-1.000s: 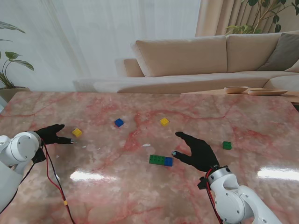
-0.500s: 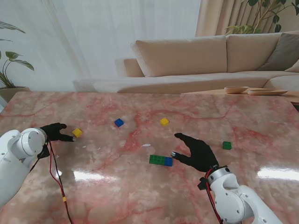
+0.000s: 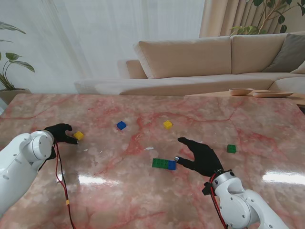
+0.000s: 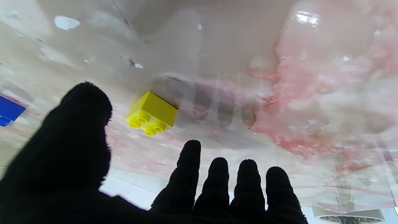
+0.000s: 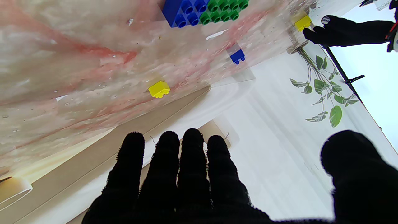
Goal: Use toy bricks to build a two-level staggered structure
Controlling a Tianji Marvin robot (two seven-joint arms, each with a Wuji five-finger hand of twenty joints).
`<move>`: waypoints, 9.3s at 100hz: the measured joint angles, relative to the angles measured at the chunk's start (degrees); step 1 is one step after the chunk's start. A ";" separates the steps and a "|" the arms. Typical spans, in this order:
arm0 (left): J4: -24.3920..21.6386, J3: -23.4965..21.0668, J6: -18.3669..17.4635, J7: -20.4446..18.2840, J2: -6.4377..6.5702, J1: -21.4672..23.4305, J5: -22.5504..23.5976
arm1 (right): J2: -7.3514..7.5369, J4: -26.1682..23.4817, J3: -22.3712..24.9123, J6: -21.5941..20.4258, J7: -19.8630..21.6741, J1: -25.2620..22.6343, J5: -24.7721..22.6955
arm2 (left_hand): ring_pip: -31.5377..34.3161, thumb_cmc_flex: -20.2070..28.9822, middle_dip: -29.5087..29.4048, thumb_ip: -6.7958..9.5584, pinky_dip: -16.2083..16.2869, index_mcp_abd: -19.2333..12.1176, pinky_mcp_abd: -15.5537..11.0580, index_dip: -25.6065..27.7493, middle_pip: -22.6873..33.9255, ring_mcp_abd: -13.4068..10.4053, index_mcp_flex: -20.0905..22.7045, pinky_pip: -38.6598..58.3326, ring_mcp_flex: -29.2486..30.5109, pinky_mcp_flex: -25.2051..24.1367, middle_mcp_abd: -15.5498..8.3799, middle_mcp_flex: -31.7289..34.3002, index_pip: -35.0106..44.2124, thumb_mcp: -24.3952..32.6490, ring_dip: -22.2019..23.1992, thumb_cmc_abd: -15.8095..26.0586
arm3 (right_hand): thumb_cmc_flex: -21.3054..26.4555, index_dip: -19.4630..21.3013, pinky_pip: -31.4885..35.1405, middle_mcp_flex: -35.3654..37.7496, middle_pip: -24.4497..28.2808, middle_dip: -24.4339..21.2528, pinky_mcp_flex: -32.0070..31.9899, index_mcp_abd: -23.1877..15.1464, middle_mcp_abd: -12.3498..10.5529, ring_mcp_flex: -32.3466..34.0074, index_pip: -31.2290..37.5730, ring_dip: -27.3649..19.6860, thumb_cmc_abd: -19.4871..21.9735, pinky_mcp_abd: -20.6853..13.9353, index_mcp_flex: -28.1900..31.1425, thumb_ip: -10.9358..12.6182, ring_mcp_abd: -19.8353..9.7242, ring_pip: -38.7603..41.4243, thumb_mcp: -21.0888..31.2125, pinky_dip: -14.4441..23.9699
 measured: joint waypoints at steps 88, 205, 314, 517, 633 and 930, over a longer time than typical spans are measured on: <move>6.56 6.67 -1.33 10.66 -1.95 -3.25 -1.69 | 0.16 -0.12 -0.47 0.05 0.50 0.05 -0.28 | 8.59 -0.58 2.97 -2.87 0.13 -8.56 1.90 10.79 10.56 0.79 9.16 10.77 6.19 0.74 -1.88 10.54 23.58 15.01 2.46 -6.56 | 0.74 0.00 0.01 0.25 0.00 0.06 0.00 -0.09 -0.07 0.00 0.37 0.00 -0.42 0.00 0.63 0.00 0.01 0.00 0.00 0.00; 8.31 8.37 -5.09 19.59 -3.45 -2.61 -3.20 | 0.22 -0.44 -0.40 0.03 0.53 -0.35 -0.31 | 12.69 9.93 3.61 -7.92 -4.78 -12.49 2.12 2.51 12.79 0.88 18.15 21.49 10.56 0.89 -2.78 18.88 31.28 17.41 3.67 -9.93 | 0.77 -0.60 0.60 0.88 0.02 0.08 0.00 -0.62 -0.09 0.00 0.69 0.00 -0.76 0.00 0.63 0.00 0.01 0.00 0.92 0.00; -10.44 15.27 -13.01 25.66 -4.81 8.45 -2.63 | -0.02 -0.63 -0.01 -0.16 -1.58 -1.32 -0.23 | 12.97 9.86 5.19 -8.62 -7.47 -12.49 2.73 0.79 17.23 0.96 21.83 24.38 11.92 0.93 -4.58 26.04 30.35 17.39 3.68 -11.88 | 0.87 -0.62 0.60 0.89 0.02 0.08 0.00 -0.63 -0.09 0.00 1.37 0.00 -0.83 0.00 0.63 0.00 0.01 0.00 1.48 0.00; 1.64 35.56 -16.99 35.91 -10.42 -2.31 -6.41 | -0.31 -0.64 1.33 -0.01 -2.09 -2.59 0.52 | 12.20 9.85 5.26 -8.59 -8.18 -14.71 2.77 1.92 15.12 0.96 21.83 20.26 11.81 0.93 -5.02 25.44 30.34 17.93 3.68 -13.66 | 0.90 -0.72 0.60 0.94 0.03 0.71 0.00 -0.65 -0.10 0.00 1.42 0.00 -0.85 0.00 0.66 0.00 0.01 0.00 1.71 -0.05; 1.18 35.67 -16.94 34.98 -10.16 -2.22 -6.40 | -0.29 -0.36 1.16 -0.42 -2.00 -2.41 0.61 | 11.44 5.34 5.20 -8.38 -5.88 -14.74 2.84 6.18 14.54 0.96 20.66 17.28 11.80 0.90 -6.41 23.29 28.32 21.82 3.68 -12.73 | 1.46 -0.74 0.61 1.54 0.07 0.72 0.00 -0.72 -0.34 0.00 1.45 0.00 -1.42 0.00 0.69 0.01 0.01 0.00 2.69 -0.07; -7.55 23.16 -19.32 32.78 -8.76 6.03 -8.58 | -0.25 0.62 0.71 -0.79 -1.57 -1.43 1.20 | 5.81 -3.61 -0.94 -5.35 -1.65 -3.03 2.14 -18.77 8.41 1.00 9.88 0.55 7.01 -0.02 -3.43 11.22 -9.69 10.79 1.95 -11.87 | 1.46 -0.87 0.65 1.62 0.07 0.74 0.00 -0.74 -0.42 0.00 1.54 0.00 -1.43 0.00 0.70 0.01 0.01 0.00 2.68 -0.07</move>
